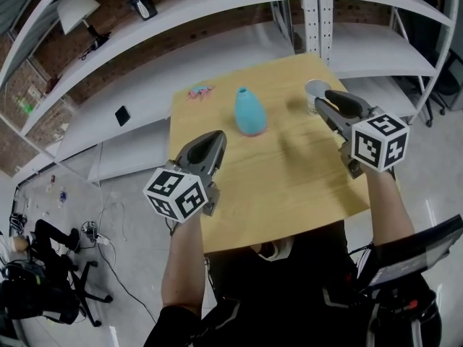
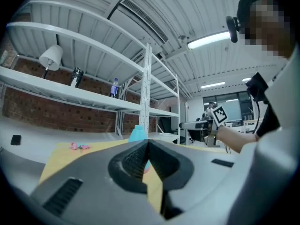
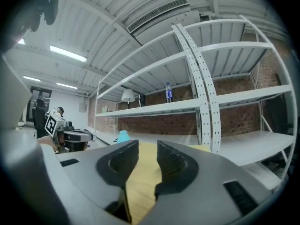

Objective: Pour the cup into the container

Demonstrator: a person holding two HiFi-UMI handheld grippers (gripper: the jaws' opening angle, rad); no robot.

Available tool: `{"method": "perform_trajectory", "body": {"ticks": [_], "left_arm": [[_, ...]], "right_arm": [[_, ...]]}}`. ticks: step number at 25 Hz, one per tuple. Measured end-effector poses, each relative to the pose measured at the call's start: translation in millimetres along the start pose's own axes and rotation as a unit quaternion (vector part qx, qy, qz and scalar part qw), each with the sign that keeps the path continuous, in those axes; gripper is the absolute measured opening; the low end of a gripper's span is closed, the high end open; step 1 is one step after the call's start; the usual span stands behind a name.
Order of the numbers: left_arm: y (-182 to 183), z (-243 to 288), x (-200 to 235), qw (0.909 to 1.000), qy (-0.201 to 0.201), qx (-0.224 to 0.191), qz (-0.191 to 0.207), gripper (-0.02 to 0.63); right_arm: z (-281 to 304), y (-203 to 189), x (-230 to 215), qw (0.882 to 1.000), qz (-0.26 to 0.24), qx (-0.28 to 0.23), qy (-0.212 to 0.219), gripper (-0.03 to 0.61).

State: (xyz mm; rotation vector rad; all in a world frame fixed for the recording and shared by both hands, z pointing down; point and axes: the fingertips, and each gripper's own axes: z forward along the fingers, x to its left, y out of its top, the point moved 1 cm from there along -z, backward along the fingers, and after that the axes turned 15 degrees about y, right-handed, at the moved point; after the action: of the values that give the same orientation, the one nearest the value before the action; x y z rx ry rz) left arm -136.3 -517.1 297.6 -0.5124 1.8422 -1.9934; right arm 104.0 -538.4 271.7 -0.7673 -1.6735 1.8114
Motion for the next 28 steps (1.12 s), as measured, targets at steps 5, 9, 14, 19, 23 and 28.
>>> {"method": "perform_trajectory", "body": {"ticks": [5, 9, 14, 19, 23, 28], "left_arm": [[7, -18, -22, 0.9999, -0.001, -0.013, 0.004, 0.0], [14, -28, -39, 0.9996, -0.012, -0.019, 0.019, 0.0], [10, -43, -63, 0.9993, -0.016, -0.019, 0.028, 0.0], [-1, -70, -85, 0.9992, -0.019, -0.011, 0.033, 0.0], [-15, -106, -101, 0.9998, -0.009, -0.003, 0.016, 0.0], [-18, -157, -145, 0.9999, -0.008, -0.005, 0.014, 0.0]], "right_arm": [[2, -1, 21, 1.0, 0.008, -0.012, 0.022, 0.002], [-2, -2, 39, 0.999, -0.003, -0.006, 0.034, 0.002], [-13, -9, 64, 0.999, -0.01, 0.003, 0.047, 0.002], [-37, -12, 89, 0.999, -0.011, -0.003, 0.048, 0.002], [-61, -20, 121, 0.999, -0.009, 0.003, 0.053, 0.002], [-104, -28, 163, 0.998, -0.003, 0.003, 0.063, 0.002]]}}
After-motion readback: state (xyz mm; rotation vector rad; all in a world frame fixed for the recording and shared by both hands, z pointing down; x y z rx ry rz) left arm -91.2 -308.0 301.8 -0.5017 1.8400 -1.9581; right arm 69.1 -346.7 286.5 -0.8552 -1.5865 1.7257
